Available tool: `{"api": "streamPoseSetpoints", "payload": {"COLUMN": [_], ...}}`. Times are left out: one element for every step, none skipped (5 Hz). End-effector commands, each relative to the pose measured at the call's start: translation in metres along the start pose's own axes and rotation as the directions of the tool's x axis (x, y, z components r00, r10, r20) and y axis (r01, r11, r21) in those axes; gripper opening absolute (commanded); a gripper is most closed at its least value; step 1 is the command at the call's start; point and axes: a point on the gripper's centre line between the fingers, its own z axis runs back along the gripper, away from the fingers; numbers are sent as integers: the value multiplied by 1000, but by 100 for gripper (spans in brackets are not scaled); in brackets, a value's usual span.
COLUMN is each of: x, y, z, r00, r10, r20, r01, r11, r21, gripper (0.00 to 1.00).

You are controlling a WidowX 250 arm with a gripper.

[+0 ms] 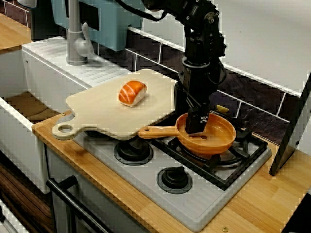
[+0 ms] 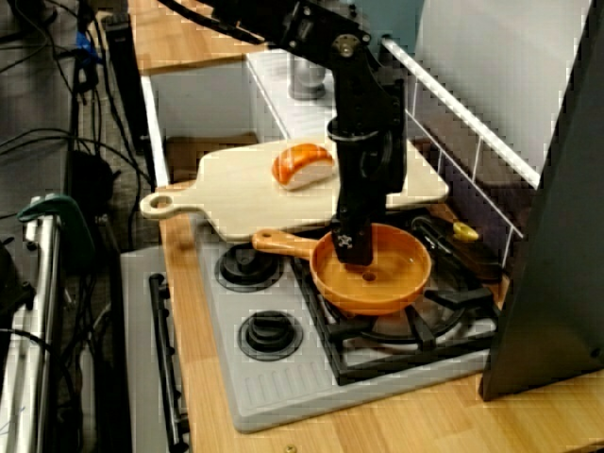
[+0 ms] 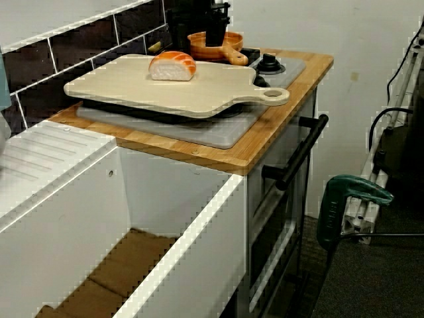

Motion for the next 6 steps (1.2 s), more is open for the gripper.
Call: {"api": "streamPoseSetpoints", "payload": {"x": [-14, -28, -40, -46, -52, -64], "y": [15, 31, 44, 51, 61, 67], "z": [92, 100, 88, 78, 80, 72], "r00": [976, 970, 943, 915, 891, 832], "r10": [105, 173, 318, 402, 452, 555], "r20": [188, 173, 99, 43, 50, 17], "r01": [-103, -169, -321, -404, -455, -554], "r11": [994, 985, 947, 914, 887, 829], "r21": [-24, -34, 6, 48, 78, 76], "gripper": [100, 100, 100, 100, 100, 100]}}
